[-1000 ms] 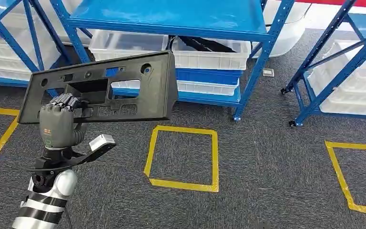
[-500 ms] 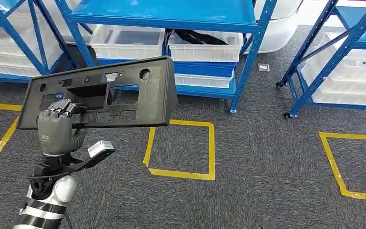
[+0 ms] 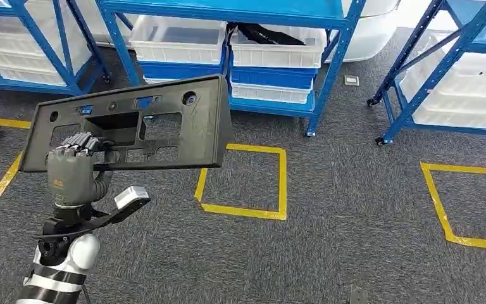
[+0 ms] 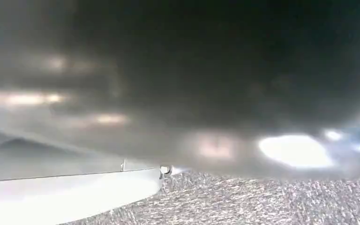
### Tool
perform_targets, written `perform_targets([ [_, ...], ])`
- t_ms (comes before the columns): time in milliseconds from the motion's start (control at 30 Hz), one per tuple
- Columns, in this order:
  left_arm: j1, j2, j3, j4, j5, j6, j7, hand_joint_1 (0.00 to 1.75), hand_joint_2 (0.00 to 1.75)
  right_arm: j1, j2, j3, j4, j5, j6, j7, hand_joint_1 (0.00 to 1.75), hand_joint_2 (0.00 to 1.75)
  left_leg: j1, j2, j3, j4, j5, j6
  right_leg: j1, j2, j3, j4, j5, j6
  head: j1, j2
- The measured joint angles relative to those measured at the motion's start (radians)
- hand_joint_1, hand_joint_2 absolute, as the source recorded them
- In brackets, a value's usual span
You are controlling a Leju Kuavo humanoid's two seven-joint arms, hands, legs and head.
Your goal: Take the parts from the cabinet and place them on the table.
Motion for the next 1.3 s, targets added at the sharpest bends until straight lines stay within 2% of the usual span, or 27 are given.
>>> perform_targets([
  [33, 0.0, 0.0, 0.0, -0.001, 0.0, 0.001, 0.0, 1.75, 1.75, 0.002, 0.002, 0.0, 0.0, 0.0, 0.0, -0.001, 0.0, 0.0, 0.001, 0.001, 0.005, -0.01, 0.013, -0.005, 0.0, 0.001, -0.017, 0.003, 0.011, -0.001, 0.0, 0.0],
  [100, 0.003, 0.0, 0.001, -0.002, 0.0, 0.002, 0.0, 1.75, 1.75, 0.002, 0.001, 0.0, 0.0, -0.003, 0.0, -0.002, 0.0, 0.0, 0.002, -0.003, 0.004, -0.02, 0.037, -0.019, 0.003, 0.001, -0.03, 0.008, 0.023, -0.018, -0.002, 0.0],
  [133, 0.008, 0.0, 0.001, -0.002, 0.0, 0.002, -0.002, 1.75, 1.75, 0.002, 0.002, -0.001, 0.0, -0.008, 0.002, -0.004, 0.0, 0.0, 0.007, -0.005, -0.007, -0.017, 0.03, -0.023, -0.016, -0.001, -0.039, 0.003, 0.034, -0.029, -0.004, 0.0],
  [167, 0.009, 0.001, 0.003, -0.002, 0.001, 0.001, -0.004, 1.75, 1.75, 0.002, 0.002, -0.002, 0.0, -0.014, 0.008, -0.006, 0.0, 0.0, 0.005, -0.006, -0.017, 0.007, -0.021, -0.025, -0.012, 0.002, -0.049, 0.003, 0.043, -0.037, -0.007, 0.0],
  [200, 0.009, 0.001, 0.003, -0.002, 0.005, -0.002, -0.007, 1.75, 1.75, 0.003, 0.001, -0.008, 0.0, -0.027, 0.022, -0.009, 0.0, 0.0, 0.006, -0.006, -0.033, 0.069, -0.099, -0.028, -0.012, 0.003, -0.053, 0.004, 0.056, -0.049, -0.011, 0.0],
  [233, 0.009, 0.001, 0.006, -0.002, 0.01, -0.006, -0.007, 1.75, 1.75, 0.003, 0.001, -0.016, 0.0, -0.04, 0.037, -0.015, 0.0, 0.0, 0.006, -0.006, -0.05, 0.148, -0.162, -0.031, -0.01, 0.004, -0.068, 0.005, 0.069, -0.052, -0.009, 0.0],
  [267, 0.009, 0.001, 0.009, -0.002, 0.012, -0.008, -0.007, 1.75, 1.75, 0.003, 0.001, -0.024, 0.0, -0.048, 0.047, -0.021, 0.0, 0.0, 0.006, -0.006, -0.068, 0.233, -0.199, -0.033, -0.007, 0.008, -0.082, 0.006, 0.08, -0.052, -0.011, 0.0],
  [333, 0.009, 0.001, 0.012, -0.002, 0.019, -0.011, -0.007, 1.75, 1.75, 0.006, 0.001, -0.035, 0.0, -0.055, 0.057, -0.026, 0.0, 0.0, 0.007, -0.006, -0.069, 0.316, -0.18, -0.033, -0.006, 0.02, -0.109, 0.009, 0.099, -0.05, -0.01, 0.0],
  [367, 0.009, 0.0, 0.013, -0.002, 0.02, -0.011, -0.007, 1.75, 1.75, 0.008, 0.002, -0.04, 0.0, -0.056, 0.058, -0.026, 0.0, 0.0, 0.007, -0.008, -0.038, 0.293, -0.146, -0.031, -0.006, 0.029, -0.12, 0.011, 0.107, -0.046, -0.01, 0.0],
  [433, 0.008, 0.0, 0.019, -0.002, 0.021, -0.007, -0.005, 1.75, 1.75, 0.008, 0.004, -0.046, 0.0, -0.056, 0.058, -0.026, 0.0, 0.0, 0.01, -0.027, 0.09, 0.126, -0.107, -0.025, -0.007, 0.05, -0.138, 0.017, 0.119, -0.038, -0.011, 0.0],
  [467, 0.006, 0.0, 0.023, -0.002, 0.018, -0.002, -0.005, 1.75, 1.75, 0.007, 0.005, -0.049, 0.0, -0.056, 0.058, -0.026, 0.0, 0.0, 0.014, -0.071, 0.138, 0.048, -0.146, -0.021, -0.008, 0.057, -0.145, 0.021, 0.124, -0.032, -0.011, 0.0],
  [500, 0.007, -0.001, 0.025, -0.003, 0.013, 0.004, -0.006, 1.75, 1.75, 0.005, 0.004, -0.052, 0.0, -0.056, 0.057, -0.026, 0.0, 0.0, 0.015, -0.087, 0.16, 0.013, -0.154, -0.021, 0.0, 0.063, -0.155, 0.024, 0.129, -0.024, -0.008, 0.0],
  [567, 0.004, -0.002, 0.032, -0.003, 0.006, 0.018, -0.008, 1.75, 1.75, 0.007, 0.004, -0.058, 0.0, -0.055, 0.057, -0.028, 0.0, 0.0, 0.008, -0.066, 0.153, 0.006, -0.16, -0.016, -0.006, 0.081, -0.168, 0.025, 0.144, -0.009, -0.013, 0.0],
  [600, 0.005, -0.003, 0.033, -0.003, 0.006, 0.022, -0.008, 1.75, 1.75, 0.01, 0.003, -0.059, 0.0, -0.055, 0.056, -0.028, 0.0, 0.0, 0.004, -0.055, 0.15, 0.005, -0.155, -0.006, -0.008, 0.092, -0.174, 0.02, 0.152, 0.002, -0.012, 0.0],
  [633, 0.004, -0.007, 0.033, -0.003, 0.006, 0.023, -0.008, 1.75, 1.75, 0.013, -0.001, -0.06, 0.001, -0.055, 0.056, -0.029, 0.0, 0.0, 0.015, -0.037, 0.147, -0.005, -0.144, 0.009, -0.004, 0.088, -0.188, 0.027, 0.152, 0.004, -0.014, 0.0],
  [700, 0.003, -0.009, 0.036, -0.004, 0.006, 0.025, -0.008, 1.75, 1.75, 0.014, 0.004, -0.06, 0.001, -0.055, 0.056, -0.029, 0.0, 0.0, 0.01, -0.018, 0.138, -0.006, -0.133, 0.025, -0.005, 0.026, -0.231, 0.113, 0.095, -0.003, -0.001, 0.0],
  [767, 0.005, -0.009, 0.04, -0.005, 0.005, 0.033, -0.009, 1.75, 1.75, 0.011, 0.005, -0.06, 0.0, -0.055, 0.056, -0.029, 0.0, 0.0, 0.006, 0.008, 0.122, -0.006, -0.124, 0.028, -0.009, 0.006, -0.301, 0.276, 0.024, -0.006, 0.0, 0.0],
  [800, 0.006, -0.01, 0.041, -0.005, 0.001, 0.041, -0.012, 1.75, 1.75, 0.012, 0.005, -0.061, 0.0, -0.055, 0.056, -0.029, 0.0, 0.0, 0.006, 0.021, 0.115, -0.005, -0.12, 0.027, -0.009, 0.004, -0.32, 0.331, 0.004, 0.0, 0.001, 0.0],
  [833, 0.007, -0.011, 0.041, -0.005, -0.002, 0.055, -0.019, 1.75, 1.75, 0.014, 0.005, -0.063, 0.0, -0.055, 0.056, -0.029, 0.0, 0.0, 0.005, 0.033, 0.11, -0.005, -0.116, 0.026, -0.011, 0.003, -0.312, 0.334, 0.004, 0.008, 0.001, 0.0],
  [900, 0.006, -0.021, 0.047, -0.007, -0.003, 0.073, -0.051, 1.75, 1.75, 0.016, 0.005, -0.066, 0.001, -0.053, 0.055, -0.025, 0.0, 0.0, 0.005, 0.055, 0.104, -0.005, -0.11, 0.021, -0.011, -0.007, -0.224, 0.21, 0.041, 0.024, 0.002, 0.0],
  [933, 0.006, -0.029, 0.056, -0.01, -0.003, 0.076, -0.074, 1.75, 1.75, 0.016, 0.004, -0.066, 0.001, -0.053, 0.053, -0.024, 0.0, 0.0, 0.005, 0.066, 0.103, -0.005, -0.109, 0.019, -0.01, -0.026, -0.155, 0.107, 0.066, 0.03, 0.002, 0.0],
  [967, 0.005, -0.038, 0.064, -0.013, -0.003, 0.078, -0.097, 1.75, 1.75, 0.015, 0.004, -0.067, 0.0, -0.053, 0.051, -0.024, 0.0, 0.0, 0.003, 0.076, 0.106, -0.004, -0.107, 0.015, -0.005, -0.076, -0.099, 0.02, 0.073, 0.024, 0.003, 0.0],
  [1000, 0.004, -0.043, 0.072, -0.016, -0.001, 0.079, -0.113, 1.75, 1.75, 0.012, 0.004, -0.067, 0.0, -0.053, 0.05, -0.023, 0.0, 0.0, -0.005, 0.087, 0.104, -0.004, -0.106, 0.009, 0.001, -0.079, -0.096, 0.013, 0.075, 0.012, 0.002, 0.0],
  [1133, 0.001, -0.046, 0.07, -0.016, 0.039, 0.056, -0.129, 1.75, 1.75, 0.02, 0.004, -0.069, 0.0, -0.054, 0.047, -0.023, 0.0, 0.0, -0.003, 0.126, 0.108, -0.011, -0.1, -0.017, 0.001, -0.03, -0.114, 0.005, 0.092, -0.021, 0.002, 0.0],
  [1167, -0.001, -0.046, 0.069, -0.016, 0.048, 0.055, -0.131, 1.75, 1.75, 0.024, 0.008, -0.069, 0.0, -0.054, 0.046, -0.023, 0.0, 0.0, 0.005, 0.087, 0.098, 0.009, -0.12, -0.021, -0.014, -0.019, -0.107, 0.001, 0.098, -0.028, -0.003, 0.0],
  [1233, 0.004, -0.045, 0.068, -0.015, 0.059, 0.056, -0.133, 1.75, 1.75, 0.024, 0.01, -0.071, 0.0, -0.05, 0.044, -0.021, 0.0, 0.0, 0.008, 0.013, 0.052, 0.135, -0.202, -0.022, -0.015, -0.003, -0.112, 0.002, 0.108, -0.043, -0.012, 0.0],
  [1300, 0.013, -0.043, 0.068, -0.01, 0.06, 0.056, -0.134, 1.75, 1.75, 0.025, 0.01, -0.071, 0.0, -0.048, 0.043, -0.021, 0.0, 0.0, 0.008, -0.007, -0.015, 0.296, -0.269, -0.027, -0.011, 0.021, -0.115, 0.004, 0.11, -0.046, -0.014, 0.0],
])
